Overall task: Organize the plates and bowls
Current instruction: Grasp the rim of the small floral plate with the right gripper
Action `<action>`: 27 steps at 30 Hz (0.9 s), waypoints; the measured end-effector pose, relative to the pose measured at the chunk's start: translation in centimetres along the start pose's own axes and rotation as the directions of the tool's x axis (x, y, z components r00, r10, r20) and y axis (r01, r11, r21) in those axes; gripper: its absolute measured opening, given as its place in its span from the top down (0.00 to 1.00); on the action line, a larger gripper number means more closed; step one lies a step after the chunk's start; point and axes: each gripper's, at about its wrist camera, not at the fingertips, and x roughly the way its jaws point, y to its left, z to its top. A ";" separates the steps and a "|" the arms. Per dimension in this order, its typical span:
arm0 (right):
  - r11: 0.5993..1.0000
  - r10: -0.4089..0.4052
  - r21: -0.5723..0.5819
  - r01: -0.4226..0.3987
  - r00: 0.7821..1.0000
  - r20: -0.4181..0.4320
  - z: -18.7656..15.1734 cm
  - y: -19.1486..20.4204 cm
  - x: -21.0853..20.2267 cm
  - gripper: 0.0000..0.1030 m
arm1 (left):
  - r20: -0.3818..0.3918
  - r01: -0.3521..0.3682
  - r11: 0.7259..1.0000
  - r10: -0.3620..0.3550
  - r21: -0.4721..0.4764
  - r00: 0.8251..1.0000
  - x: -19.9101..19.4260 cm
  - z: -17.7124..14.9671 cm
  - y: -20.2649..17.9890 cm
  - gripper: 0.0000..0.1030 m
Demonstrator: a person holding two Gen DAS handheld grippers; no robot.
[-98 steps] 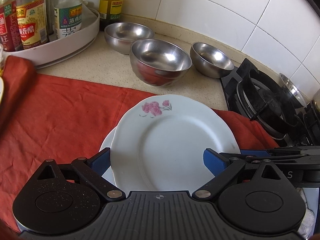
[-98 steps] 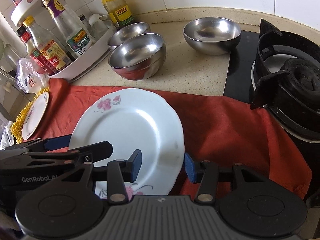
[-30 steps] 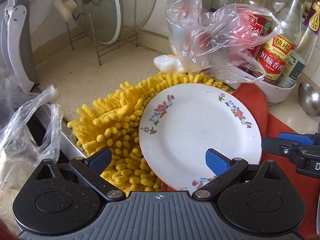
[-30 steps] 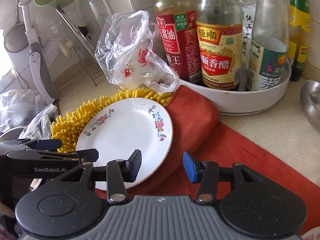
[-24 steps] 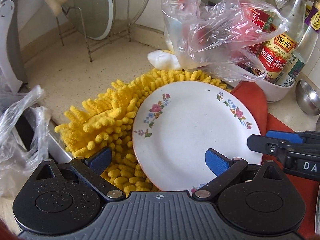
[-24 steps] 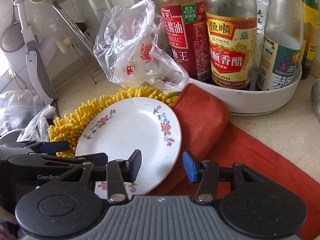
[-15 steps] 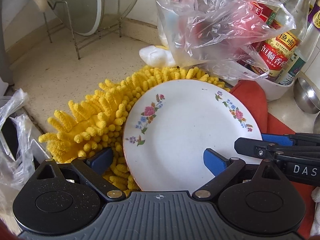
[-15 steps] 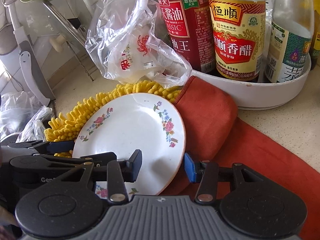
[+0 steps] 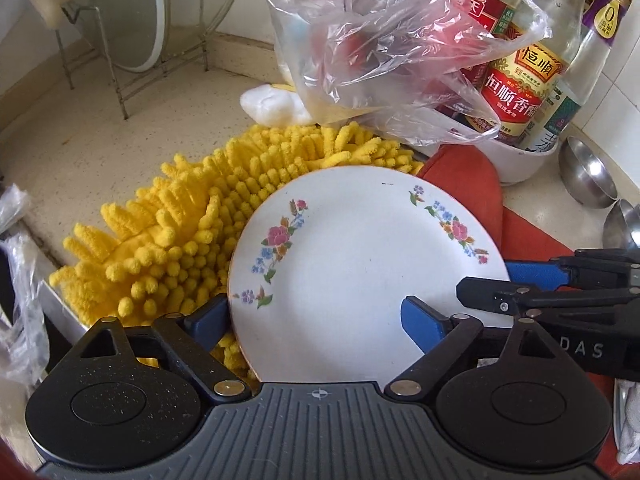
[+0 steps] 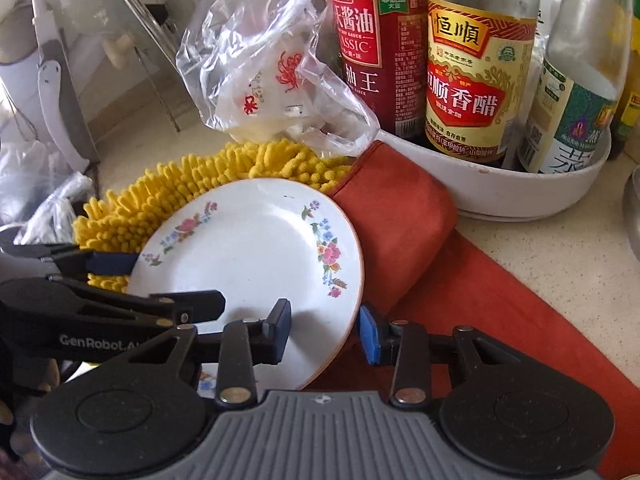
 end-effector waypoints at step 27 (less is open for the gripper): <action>0.984 -0.111 -0.135 0.116 0.993 0.041 -0.1 3.5 -0.2 0.94 | 0.024 0.016 0.999 -0.017 0.043 1.000 -0.5 -0.7 -0.1 0.18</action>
